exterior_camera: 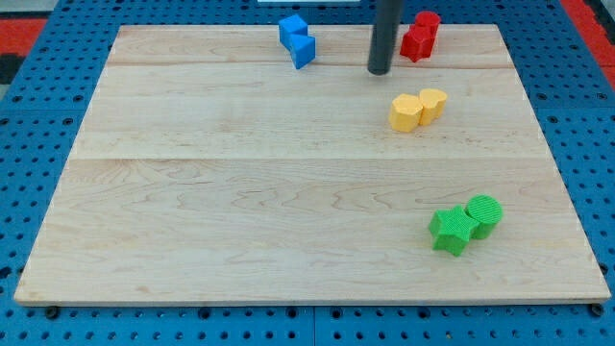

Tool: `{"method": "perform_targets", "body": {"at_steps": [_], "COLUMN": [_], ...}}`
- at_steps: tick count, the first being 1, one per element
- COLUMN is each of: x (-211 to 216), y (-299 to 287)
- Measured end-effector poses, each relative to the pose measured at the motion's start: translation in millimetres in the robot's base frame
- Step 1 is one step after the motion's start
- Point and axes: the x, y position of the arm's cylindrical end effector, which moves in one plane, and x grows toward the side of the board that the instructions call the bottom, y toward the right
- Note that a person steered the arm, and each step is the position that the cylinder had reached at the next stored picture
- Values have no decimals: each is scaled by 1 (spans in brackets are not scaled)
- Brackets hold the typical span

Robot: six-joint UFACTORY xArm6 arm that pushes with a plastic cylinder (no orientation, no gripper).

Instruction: Move the blue cube to the left center of the board

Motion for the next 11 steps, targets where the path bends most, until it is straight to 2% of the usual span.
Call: {"method": "perform_targets", "body": {"at_steps": [2, 3, 5, 11], "x": [-72, -80, -73, 71], "y": [-41, -65, -177, -231]}}
